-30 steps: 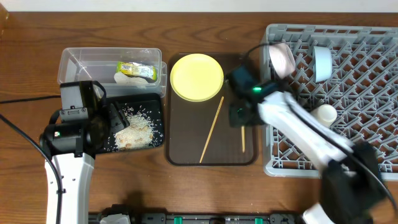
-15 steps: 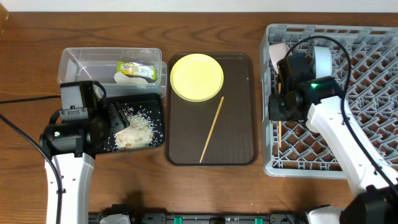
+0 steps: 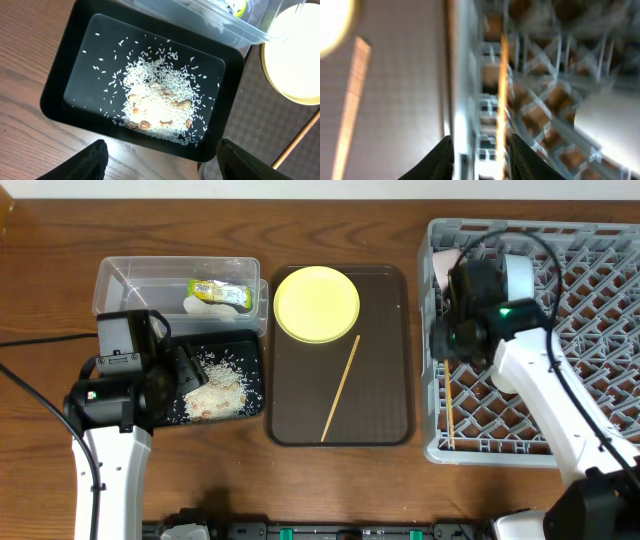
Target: Sort waste into correct bins and load items into the dishwasher rack
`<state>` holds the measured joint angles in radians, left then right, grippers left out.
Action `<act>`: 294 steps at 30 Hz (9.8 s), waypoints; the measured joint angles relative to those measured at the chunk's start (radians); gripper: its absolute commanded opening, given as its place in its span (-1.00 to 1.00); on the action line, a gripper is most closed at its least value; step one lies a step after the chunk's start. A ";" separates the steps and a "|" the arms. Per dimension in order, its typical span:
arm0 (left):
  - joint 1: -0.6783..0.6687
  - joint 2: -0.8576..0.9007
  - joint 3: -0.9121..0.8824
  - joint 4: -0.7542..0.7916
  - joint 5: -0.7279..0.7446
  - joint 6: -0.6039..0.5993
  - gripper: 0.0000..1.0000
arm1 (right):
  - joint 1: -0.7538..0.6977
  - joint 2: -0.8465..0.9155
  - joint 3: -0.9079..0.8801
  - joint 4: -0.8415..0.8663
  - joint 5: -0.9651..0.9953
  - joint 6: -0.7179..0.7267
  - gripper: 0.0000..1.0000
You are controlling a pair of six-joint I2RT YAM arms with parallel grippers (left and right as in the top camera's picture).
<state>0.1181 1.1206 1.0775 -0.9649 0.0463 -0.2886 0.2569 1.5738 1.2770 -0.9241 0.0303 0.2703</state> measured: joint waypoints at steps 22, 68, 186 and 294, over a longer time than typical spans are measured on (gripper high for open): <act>0.000 0.000 0.000 0.000 0.000 0.000 0.44 | 0.441 0.327 0.039 0.163 -0.056 0.280 -0.10; 0.000 0.000 0.000 0.000 0.000 0.000 0.44 | 0.027 0.002 -0.050 -0.098 0.116 0.051 -0.98; -0.123 0.009 0.000 -0.001 0.105 0.108 0.71 | -0.213 -0.252 -0.031 -0.080 0.168 0.021 0.56; -0.130 -0.568 -0.187 -0.034 0.104 0.140 0.87 | -0.237 -1.558 -1.270 0.855 -0.009 -0.169 0.99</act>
<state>-0.0116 0.5529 0.8906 -0.9989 0.1505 -0.1482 0.0200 0.0162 0.0067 -0.0692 0.0216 0.1009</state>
